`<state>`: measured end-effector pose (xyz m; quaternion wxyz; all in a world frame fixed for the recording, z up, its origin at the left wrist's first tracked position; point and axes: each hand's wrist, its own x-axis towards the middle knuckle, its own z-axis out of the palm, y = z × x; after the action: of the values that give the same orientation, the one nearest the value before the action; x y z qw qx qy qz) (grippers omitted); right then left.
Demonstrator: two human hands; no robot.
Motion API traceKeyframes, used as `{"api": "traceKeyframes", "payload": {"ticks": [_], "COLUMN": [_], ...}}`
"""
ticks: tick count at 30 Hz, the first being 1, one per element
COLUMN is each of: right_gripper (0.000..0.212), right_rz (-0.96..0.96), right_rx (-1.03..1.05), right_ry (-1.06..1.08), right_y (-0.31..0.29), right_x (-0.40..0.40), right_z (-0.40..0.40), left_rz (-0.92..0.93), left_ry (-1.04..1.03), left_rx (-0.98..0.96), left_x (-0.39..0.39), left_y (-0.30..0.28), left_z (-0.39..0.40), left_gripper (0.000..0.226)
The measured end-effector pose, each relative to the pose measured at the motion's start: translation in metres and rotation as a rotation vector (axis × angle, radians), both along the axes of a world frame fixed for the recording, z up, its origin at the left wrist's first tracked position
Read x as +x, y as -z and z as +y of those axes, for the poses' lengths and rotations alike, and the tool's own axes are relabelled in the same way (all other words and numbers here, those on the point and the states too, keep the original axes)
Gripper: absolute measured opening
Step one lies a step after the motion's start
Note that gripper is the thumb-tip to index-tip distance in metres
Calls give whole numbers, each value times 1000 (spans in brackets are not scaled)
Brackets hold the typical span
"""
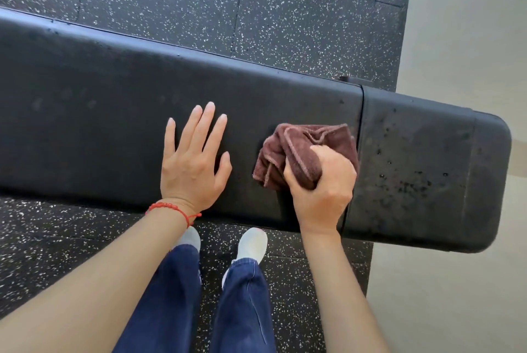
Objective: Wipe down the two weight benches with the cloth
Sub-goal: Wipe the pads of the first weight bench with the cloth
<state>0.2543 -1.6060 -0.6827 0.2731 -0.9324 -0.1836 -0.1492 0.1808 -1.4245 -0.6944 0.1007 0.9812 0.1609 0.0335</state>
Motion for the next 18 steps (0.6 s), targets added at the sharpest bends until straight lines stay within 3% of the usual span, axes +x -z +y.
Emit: {"api": "traceKeyframes", "payload": {"ticks": [7, 13, 18], "right_gripper": [34, 38, 32], "right_rz": [-20, -42, -65], "right_rx": [-10, -37, -40], "right_ry": [-53, 4, 82], "right_y": [3, 3, 1], "right_x": [-55, -22, 24], "right_z": [-46, -33, -19], "left_rz": [1, 32, -122], "left_ry": [3, -2, -49], "left_rx": [-8, -33, -151], "left_x": [-1, 0, 9], "left_y": [2, -3, -16], "left_z": [0, -3, -23], "left_gripper": [52, 51, 44]}}
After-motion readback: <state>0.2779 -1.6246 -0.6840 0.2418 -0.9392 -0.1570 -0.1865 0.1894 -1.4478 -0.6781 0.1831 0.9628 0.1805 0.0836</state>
